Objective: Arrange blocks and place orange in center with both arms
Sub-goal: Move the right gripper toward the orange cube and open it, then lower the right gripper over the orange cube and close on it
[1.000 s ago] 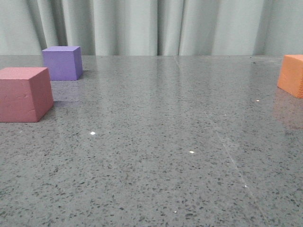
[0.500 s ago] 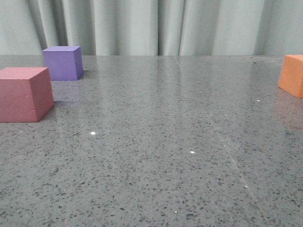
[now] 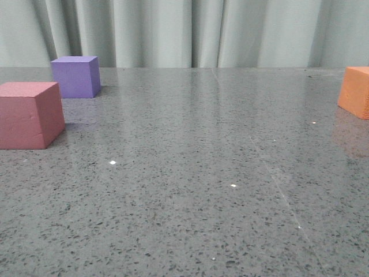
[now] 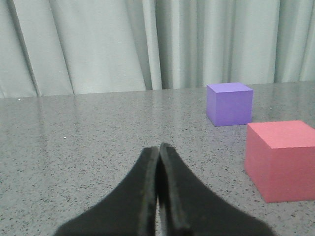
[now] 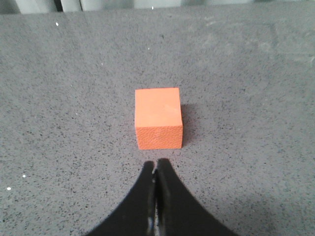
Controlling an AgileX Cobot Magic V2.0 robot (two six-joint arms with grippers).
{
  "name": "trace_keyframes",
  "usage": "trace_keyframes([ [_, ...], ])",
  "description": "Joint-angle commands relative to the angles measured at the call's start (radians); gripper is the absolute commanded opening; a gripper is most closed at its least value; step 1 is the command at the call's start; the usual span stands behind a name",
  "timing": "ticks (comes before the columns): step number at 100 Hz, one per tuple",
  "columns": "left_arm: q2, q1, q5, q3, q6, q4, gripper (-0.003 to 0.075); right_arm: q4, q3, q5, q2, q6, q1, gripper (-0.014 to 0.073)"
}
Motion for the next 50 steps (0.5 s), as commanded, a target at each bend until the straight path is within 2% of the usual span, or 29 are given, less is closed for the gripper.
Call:
trace_keyframes([
  [1, -0.034, 0.001, -0.077, 0.056, -0.008, -0.001, -0.0019, -0.011, -0.037, -0.093, 0.051, -0.007, -0.006, -0.012],
  [14, -0.034, 0.001, -0.077, 0.056, -0.008, -0.001, -0.0019, -0.011, -0.037, -0.128, 0.119, -0.007, -0.006, -0.0106],
  [21, -0.034, 0.001, -0.077, 0.056, -0.008, -0.001, -0.0019, -0.011, -0.037, -0.139, 0.141, -0.007, -0.006, -0.0039],
  [28, -0.034, 0.001, -0.077, 0.056, -0.008, -0.001, -0.0019, -0.011, -0.037, -0.149, 0.154, -0.007, -0.006, 0.0102],
  [45, -0.034, 0.001, -0.077, 0.056, -0.008, -0.001, -0.0019, -0.011, -0.037, -0.151, 0.16, -0.007, -0.006, 0.0622],
  [50, -0.034, 0.001, -0.077, 0.056, -0.008, -0.001, -0.0019, -0.011, -0.037, -0.155, 0.16, -0.007, -0.006, 0.0594],
])
